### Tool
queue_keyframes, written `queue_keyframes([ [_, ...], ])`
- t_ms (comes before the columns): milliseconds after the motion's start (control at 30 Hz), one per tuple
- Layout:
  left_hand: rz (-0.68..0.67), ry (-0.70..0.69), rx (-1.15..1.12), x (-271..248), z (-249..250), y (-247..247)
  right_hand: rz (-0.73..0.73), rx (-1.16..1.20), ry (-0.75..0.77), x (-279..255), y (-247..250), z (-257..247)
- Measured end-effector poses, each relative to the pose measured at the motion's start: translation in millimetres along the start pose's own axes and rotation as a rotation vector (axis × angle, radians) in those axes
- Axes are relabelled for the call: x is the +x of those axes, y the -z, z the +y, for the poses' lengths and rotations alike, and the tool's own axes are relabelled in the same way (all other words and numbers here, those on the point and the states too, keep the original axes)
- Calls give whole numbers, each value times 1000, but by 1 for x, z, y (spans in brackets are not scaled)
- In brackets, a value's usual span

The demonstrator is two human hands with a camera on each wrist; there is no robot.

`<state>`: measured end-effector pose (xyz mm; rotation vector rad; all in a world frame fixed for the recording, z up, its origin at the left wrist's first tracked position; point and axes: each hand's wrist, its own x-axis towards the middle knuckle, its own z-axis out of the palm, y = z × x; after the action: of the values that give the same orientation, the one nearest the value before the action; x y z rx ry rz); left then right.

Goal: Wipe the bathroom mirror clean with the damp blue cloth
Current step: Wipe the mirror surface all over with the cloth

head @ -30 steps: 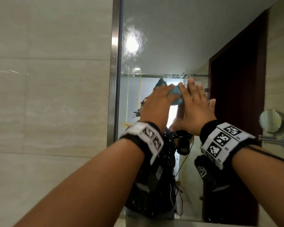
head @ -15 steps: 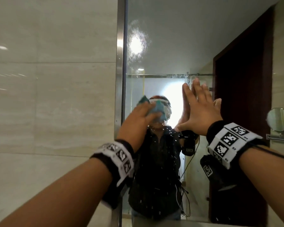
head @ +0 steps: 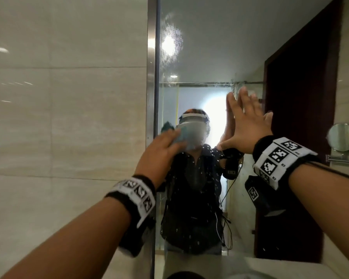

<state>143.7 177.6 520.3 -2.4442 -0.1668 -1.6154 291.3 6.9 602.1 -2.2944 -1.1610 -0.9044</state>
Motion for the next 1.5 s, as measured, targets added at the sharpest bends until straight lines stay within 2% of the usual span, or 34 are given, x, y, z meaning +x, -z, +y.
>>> queue_keyframes([
  [67,-143,-148,105,-6,-1,7,-2,-3,2,1,-1,1],
  [133,-205,-172,158,18,-13,25,1,-4,0,1,-1,1],
  [167,-172,-147,157,32,-15,35,-1,-3,-1,1,-1,0],
  [233,-16,-65,126,61,-26,48,0,3,-3,1,0,0],
  [300,100,11,94,74,-25,41,-1,9,-4,1,0,1],
  [333,110,10,107,70,-17,31,-1,10,-4,1,-1,1],
  [467,-48,-72,42,19,7,-11,22,22,8,1,-1,1],
  [567,-101,-159,60,12,18,-7,80,38,38,-7,-1,9],
  [633,-62,-116,96,37,20,4,101,10,-15,-11,-2,20],
  [733,164,93,-41,88,6,14,28,7,-152,-11,-3,34],
  [800,178,138,-15,101,7,3,8,26,-166,-9,-5,37],
  [867,140,65,3,86,27,-15,12,43,-155,-9,-6,37],
  [967,-9,-186,-6,39,62,-42,24,64,-130,-10,-8,40],
  [1033,-64,-282,4,40,66,-40,24,64,-119,-11,-8,41],
  [1067,-79,-254,-11,53,61,-36,24,67,-120,-11,-8,41],
  [1100,-33,-190,-28,70,57,-28,21,71,-122,-11,-8,41],
  [1200,191,53,-70,117,36,-6,12,69,-122,-12,-9,41],
  [1267,175,104,-38,119,33,-12,17,65,-121,-12,-9,41],
  [1333,76,19,-51,93,46,-27,29,71,-114,-13,-9,42],
  [1433,-19,-234,-14,49,71,-46,24,76,-98,-13,-9,41],
  [1467,-69,-266,27,50,71,-44,18,63,-94,-13,-8,41],
  [1500,-87,-242,44,61,67,-39,8,47,-92,-12,-6,42],
])
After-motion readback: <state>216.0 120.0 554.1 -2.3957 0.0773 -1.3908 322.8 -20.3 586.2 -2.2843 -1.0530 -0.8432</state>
